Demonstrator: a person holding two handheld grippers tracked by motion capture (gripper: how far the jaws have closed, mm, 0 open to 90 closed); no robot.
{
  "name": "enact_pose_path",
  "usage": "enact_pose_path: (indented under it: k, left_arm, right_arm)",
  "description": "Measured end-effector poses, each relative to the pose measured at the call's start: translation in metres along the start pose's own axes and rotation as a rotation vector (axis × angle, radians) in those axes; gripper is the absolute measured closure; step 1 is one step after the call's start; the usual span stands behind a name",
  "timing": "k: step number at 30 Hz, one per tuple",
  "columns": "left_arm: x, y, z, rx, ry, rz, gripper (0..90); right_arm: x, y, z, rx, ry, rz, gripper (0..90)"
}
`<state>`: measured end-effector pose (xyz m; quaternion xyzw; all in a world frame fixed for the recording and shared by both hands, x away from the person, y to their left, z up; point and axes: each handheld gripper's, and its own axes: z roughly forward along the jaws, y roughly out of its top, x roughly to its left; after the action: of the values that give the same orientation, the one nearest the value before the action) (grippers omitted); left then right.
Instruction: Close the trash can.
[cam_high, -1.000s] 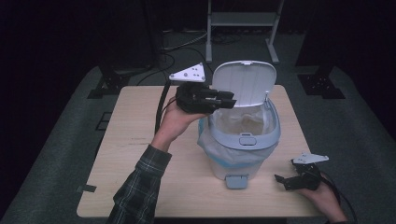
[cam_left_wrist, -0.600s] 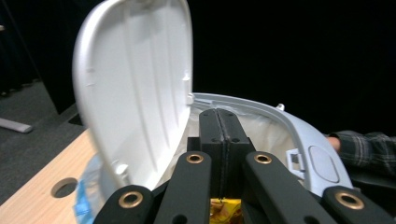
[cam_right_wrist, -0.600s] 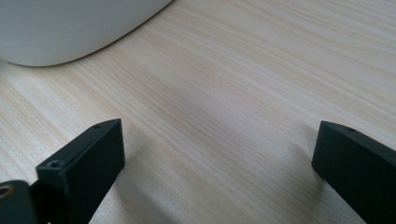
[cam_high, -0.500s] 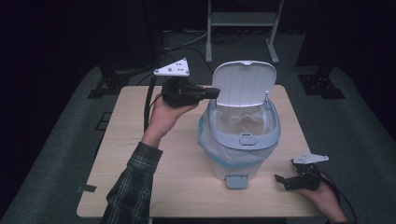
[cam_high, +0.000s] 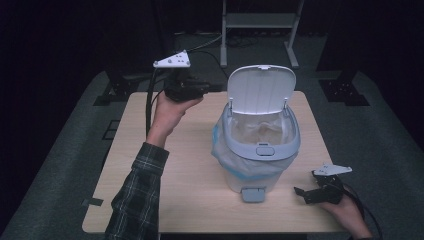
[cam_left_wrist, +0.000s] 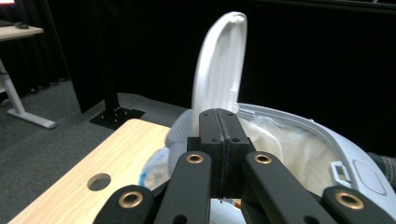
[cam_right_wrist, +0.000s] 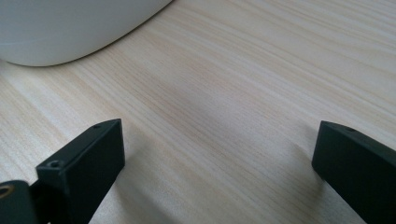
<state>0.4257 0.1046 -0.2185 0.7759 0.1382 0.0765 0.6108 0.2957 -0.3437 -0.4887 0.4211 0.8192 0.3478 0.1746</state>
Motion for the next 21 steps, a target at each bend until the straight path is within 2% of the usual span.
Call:
enact_pose_path:
  k: [5, 10, 16, 21]
  left_arm:
    - [0.008, 0.002, 0.002, -0.016, 0.005, -0.011, 90.0]
    - [0.019, 0.004, 0.012, -0.027, 0.002, -0.025, 90.0]
    - [0.020, 0.008, 0.022, -0.032, -0.014, -0.021, 90.0]
    - [0.019, 0.009, 0.024, -0.027, -0.014, -0.016, 90.0]
  right_arm:
    - [0.000, 0.000, 0.000, 0.000, 0.000, 0.000, 1.5]
    - [0.000, 0.000, 0.000, 0.000, 0.000, -0.001, 1.5]
    - [0.000, 0.000, 0.000, -0.001, 0.000, 0.001, 1.5]
    - [0.000, 0.000, 0.000, -0.001, 0.000, 0.001, 1.5]
